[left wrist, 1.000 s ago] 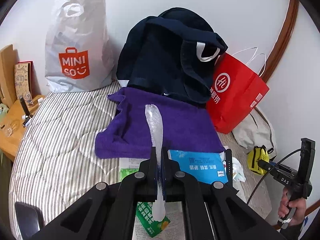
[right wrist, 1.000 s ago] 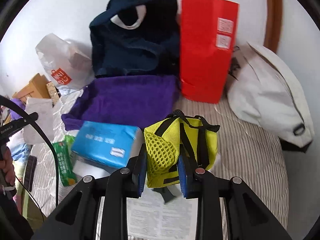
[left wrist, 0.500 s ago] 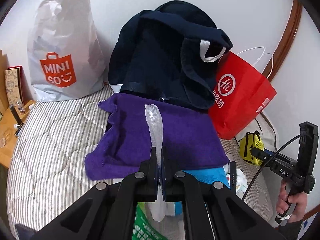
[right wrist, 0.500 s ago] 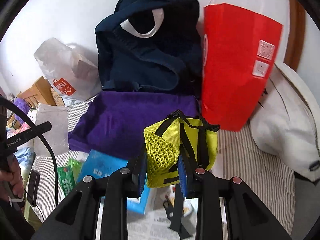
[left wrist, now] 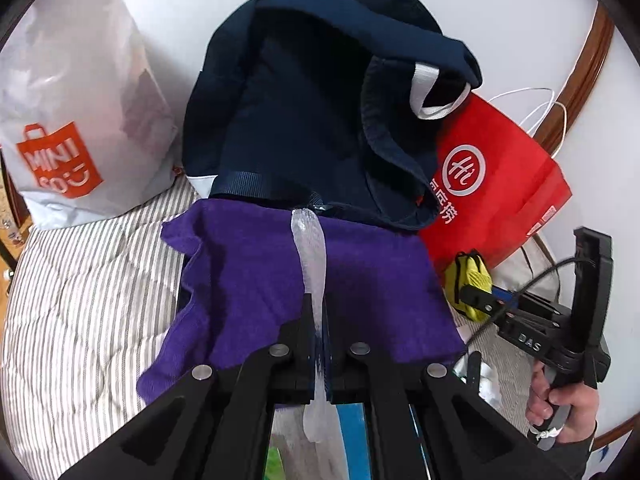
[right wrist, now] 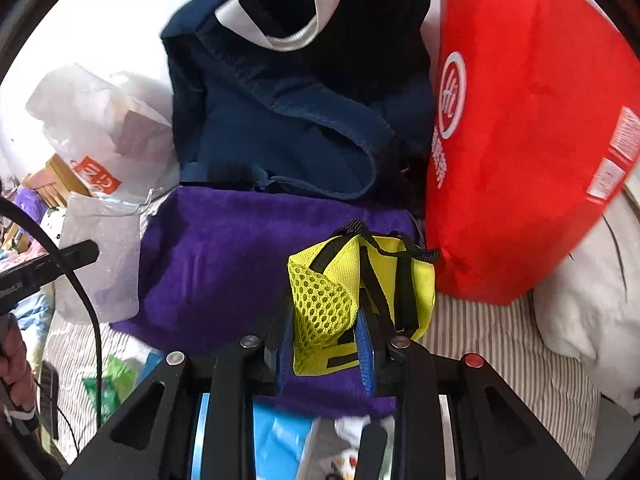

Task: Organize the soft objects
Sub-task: 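Carry both pouches onto the purple towel while the right gripper releases the yellow pouch, then lower the clear pouch onto the purple towel and open the left gripper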

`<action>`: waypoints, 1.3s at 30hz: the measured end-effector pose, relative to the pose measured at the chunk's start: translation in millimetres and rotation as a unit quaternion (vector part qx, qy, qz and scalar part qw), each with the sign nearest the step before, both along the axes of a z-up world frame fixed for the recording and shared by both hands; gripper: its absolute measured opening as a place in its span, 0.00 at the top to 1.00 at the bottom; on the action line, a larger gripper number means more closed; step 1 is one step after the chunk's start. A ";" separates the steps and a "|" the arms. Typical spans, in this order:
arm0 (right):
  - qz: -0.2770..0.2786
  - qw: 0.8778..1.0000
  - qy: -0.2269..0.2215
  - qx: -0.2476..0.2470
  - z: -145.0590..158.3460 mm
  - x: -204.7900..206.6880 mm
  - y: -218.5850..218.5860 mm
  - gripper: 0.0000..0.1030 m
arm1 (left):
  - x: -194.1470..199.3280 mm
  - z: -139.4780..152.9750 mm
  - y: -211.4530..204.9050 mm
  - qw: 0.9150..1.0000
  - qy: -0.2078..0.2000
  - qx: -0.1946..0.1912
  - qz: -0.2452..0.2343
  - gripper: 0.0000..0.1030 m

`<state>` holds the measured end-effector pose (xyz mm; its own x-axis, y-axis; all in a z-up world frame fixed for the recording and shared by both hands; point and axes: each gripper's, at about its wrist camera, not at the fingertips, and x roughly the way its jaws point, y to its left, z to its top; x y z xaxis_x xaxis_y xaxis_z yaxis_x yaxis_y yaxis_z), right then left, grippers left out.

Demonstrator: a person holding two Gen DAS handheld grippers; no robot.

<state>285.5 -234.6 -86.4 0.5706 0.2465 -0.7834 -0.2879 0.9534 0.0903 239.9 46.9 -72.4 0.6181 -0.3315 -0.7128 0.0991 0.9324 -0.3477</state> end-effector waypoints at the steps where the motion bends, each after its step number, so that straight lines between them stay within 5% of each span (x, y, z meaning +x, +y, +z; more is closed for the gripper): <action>1: -0.002 1.000 0.003 -0.002 -3.0 7.0 2.8 0.73 | 4.1 -1.2 -0.5 1.000 0.002 0.000 -0.001 0.97; 19: 0.041 0.997 0.055 -0.040 -58.2 77.0 67.3 0.72 | 54.5 -32.7 1.8 0.999 0.035 -0.027 -0.024 0.97; 25: 0.057 0.995 0.081 -0.007 -68.6 82.1 64.6 0.58 | 69.9 -46.9 -2.4 0.998 0.054 -0.026 -0.028 0.97; 29: 0.061 0.995 0.081 0.004 -66.3 78.4 62.1 0.43 | 81.9 -57.8 2.5 0.997 0.072 -0.027 -0.017 0.97; 39: 0.044 0.997 0.061 0.022 -33.2 37.2 26.0 0.43 | 95.6 -75.1 6.2 0.994 0.097 0.038 0.011 0.97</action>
<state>322.7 -208.6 -119.6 0.4469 0.3266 -0.8329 -0.3547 0.9194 0.1702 335.5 53.0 -147.5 0.4725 -0.2596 -0.8422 0.0158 0.9580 -0.2864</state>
